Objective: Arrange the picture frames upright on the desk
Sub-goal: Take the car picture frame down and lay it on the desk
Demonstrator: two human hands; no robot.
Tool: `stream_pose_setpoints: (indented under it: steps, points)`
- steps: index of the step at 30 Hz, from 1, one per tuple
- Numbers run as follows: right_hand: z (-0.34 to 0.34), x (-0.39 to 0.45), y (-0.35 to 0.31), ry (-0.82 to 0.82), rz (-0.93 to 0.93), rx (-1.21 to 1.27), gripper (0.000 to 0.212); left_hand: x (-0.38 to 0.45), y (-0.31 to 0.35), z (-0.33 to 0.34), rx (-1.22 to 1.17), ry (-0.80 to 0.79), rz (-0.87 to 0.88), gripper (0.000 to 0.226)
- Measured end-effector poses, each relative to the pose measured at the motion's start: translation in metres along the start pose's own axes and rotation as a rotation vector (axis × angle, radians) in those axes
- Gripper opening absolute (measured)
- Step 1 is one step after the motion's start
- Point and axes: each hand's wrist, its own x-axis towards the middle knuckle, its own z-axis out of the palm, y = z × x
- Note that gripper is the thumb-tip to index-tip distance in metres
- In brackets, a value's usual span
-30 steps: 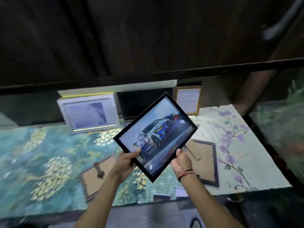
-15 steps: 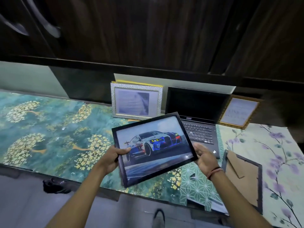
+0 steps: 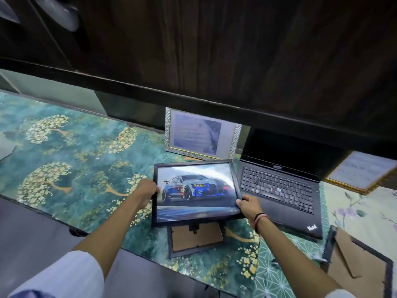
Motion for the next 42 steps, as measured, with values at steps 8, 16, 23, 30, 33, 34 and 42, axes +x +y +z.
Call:
stream_pose_setpoints:
  steps: [8,16,23,30,33,34,42]
  points:
    - [0.043,0.015,-0.024,0.100,-0.024,-0.466,0.033,0.078,-0.011,-0.008,0.282,0.182,0.025,0.017]
    - [0.080,0.000,-0.037,0.106,0.012,-0.663,0.022,0.105,-0.023,-0.027,0.428,0.173,0.085,0.012]
    - [0.090,-0.002,-0.045,0.143,0.038,-0.723,0.017,0.123,-0.039,-0.029,0.458,0.144,0.129,0.023]
    - [0.069,0.015,-0.108,0.205,0.010,-0.683,0.022,0.118,0.005,-0.021,0.428,0.122,0.129,0.016]
    - [0.048,0.035,-0.150,0.292,-0.088,-0.535,0.018,0.124,0.053,-0.010,0.295,0.078,0.222,0.048]
    - [0.042,0.043,-0.161,0.309,-0.118,-0.484,0.015,0.125,0.071,-0.007,0.238,0.049,0.240,0.061]
    - [0.021,0.100,-0.192,0.263,-0.082,-0.041,0.026,0.148,0.151,0.024,-0.002,-0.135,0.301,0.081]
